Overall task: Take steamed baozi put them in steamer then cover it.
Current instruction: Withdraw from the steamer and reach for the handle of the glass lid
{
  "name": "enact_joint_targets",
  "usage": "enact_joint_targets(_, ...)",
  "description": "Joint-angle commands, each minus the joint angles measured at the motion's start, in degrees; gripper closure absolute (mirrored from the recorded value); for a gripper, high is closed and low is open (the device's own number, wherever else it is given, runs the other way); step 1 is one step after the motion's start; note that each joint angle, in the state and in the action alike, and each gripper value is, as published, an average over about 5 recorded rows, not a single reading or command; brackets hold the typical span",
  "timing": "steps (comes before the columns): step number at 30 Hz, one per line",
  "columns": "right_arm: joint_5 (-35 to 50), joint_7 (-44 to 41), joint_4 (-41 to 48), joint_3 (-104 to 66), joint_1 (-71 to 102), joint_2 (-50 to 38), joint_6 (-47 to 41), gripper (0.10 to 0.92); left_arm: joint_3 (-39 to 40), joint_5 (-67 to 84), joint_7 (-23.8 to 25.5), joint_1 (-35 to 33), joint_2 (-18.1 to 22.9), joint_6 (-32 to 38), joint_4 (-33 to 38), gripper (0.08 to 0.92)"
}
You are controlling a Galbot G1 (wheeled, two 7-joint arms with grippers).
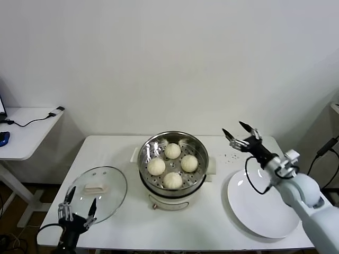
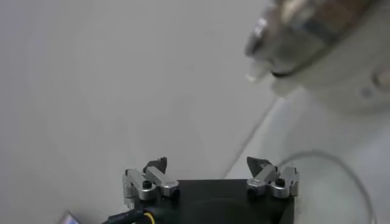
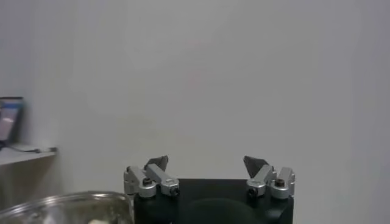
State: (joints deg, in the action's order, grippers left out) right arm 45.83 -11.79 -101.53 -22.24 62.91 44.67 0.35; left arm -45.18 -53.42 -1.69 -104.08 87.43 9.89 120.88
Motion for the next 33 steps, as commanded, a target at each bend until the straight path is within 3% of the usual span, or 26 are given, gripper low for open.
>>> enact_joint_targets(1, -6.4, 2.2, -1.1, -10.9, 16.1, 7.3, 1.5, 0.203, -1.9, -35.0, -4.7, 7.5, -0.9, 1.7, -12.8, 0.177)
enact_joint_targets(12, -10.6, 2.3, 1.9, -10.9, 16.4, 9.2, 2.6, 0.203, 0.5, -34.3, -11.2, 17.7, -2.2, -2.9, -26.6, 0.177)
enact_joint_targets(23, -12.7, 1.7, 3.6, -11.1, 16.5, 10.3, 3.6, 0.203, 2.2, -36.5, -15.0, 25.2, -3.7, -8.6, -33.5, 0.177)
enact_joint_targets(33, -14.2, 1.2, 5.3, -11.0, 15.7, 11.1, 4.6, 0.203, 3.8, -36.0, -14.4, 28.0, -4.7, -9.7, -35.6, 0.177)
